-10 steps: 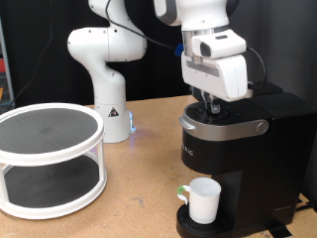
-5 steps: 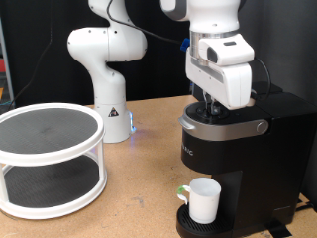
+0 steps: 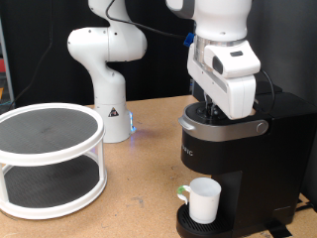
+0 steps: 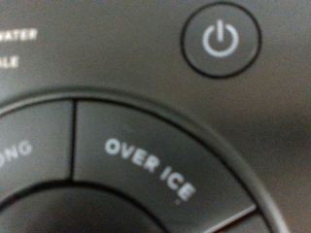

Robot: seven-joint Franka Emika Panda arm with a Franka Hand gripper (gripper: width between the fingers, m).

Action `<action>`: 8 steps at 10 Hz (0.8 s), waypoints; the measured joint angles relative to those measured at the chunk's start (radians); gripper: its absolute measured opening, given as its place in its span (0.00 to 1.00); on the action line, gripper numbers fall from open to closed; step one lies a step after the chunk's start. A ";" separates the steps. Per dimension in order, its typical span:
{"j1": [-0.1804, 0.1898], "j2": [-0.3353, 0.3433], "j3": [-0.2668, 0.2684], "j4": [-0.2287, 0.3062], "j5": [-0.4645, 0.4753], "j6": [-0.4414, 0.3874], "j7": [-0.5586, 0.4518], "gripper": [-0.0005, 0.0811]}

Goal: Make a cup of coffee with the keurig machine

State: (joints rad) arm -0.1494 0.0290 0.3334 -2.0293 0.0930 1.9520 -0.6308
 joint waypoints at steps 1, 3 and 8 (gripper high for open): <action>0.000 0.005 0.001 0.007 -0.005 -0.012 0.004 0.01; 0.001 0.012 0.004 0.021 -0.033 -0.037 0.003 0.01; 0.001 0.016 0.009 0.028 -0.061 -0.055 -0.022 0.01</action>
State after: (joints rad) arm -0.1482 0.0445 0.3422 -2.0013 0.0321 1.8973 -0.6528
